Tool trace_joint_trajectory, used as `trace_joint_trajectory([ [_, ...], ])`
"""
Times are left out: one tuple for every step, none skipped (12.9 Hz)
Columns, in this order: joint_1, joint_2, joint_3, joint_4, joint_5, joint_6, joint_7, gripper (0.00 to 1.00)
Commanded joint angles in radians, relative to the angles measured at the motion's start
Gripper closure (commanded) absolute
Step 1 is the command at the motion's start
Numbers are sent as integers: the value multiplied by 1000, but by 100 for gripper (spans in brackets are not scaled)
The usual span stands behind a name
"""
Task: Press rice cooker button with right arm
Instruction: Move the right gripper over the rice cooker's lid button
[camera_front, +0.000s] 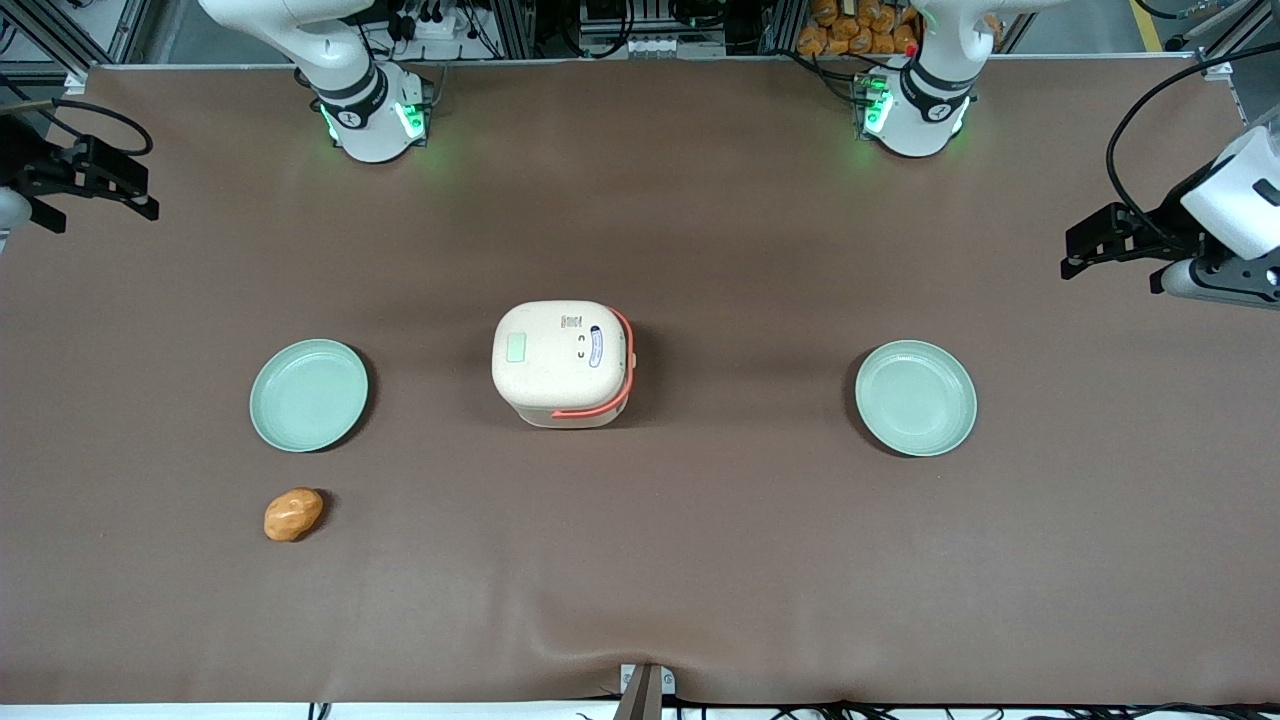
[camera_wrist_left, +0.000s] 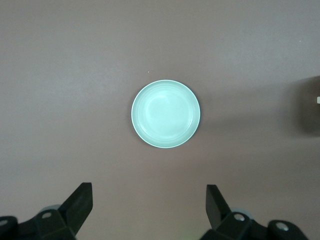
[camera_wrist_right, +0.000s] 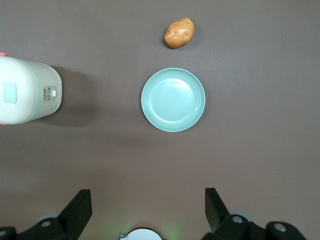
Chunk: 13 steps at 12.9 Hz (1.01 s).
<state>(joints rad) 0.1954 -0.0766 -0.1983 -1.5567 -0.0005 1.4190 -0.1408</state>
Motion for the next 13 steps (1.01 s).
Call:
trace_joint_trajectory([
  [-5,-8,4,1,22,-18,-11,0],
  [-5,-6,5,3,20,-18,-8,0],
  [-4,-6,10,4,20,-17,-7,0],
  [-10,0,19,6,23,-12,-6,0],
  [-4,4,23,3,23,-6,-8,0],
  [5,12,37,3,22,-14,-5,0],
  [12,18,62,3,22,-12,6,0],
  [13,29,80,1,22,-6,41,0],
  [19,35,106,0,23,-5,85,0],
  [33,50,123,0,23,3,125,0],
  [42,61,144,-5,23,23,157,0],
  [42,70,172,-14,23,46,194,0],
  [44,81,195,-19,23,58,231,0],
])
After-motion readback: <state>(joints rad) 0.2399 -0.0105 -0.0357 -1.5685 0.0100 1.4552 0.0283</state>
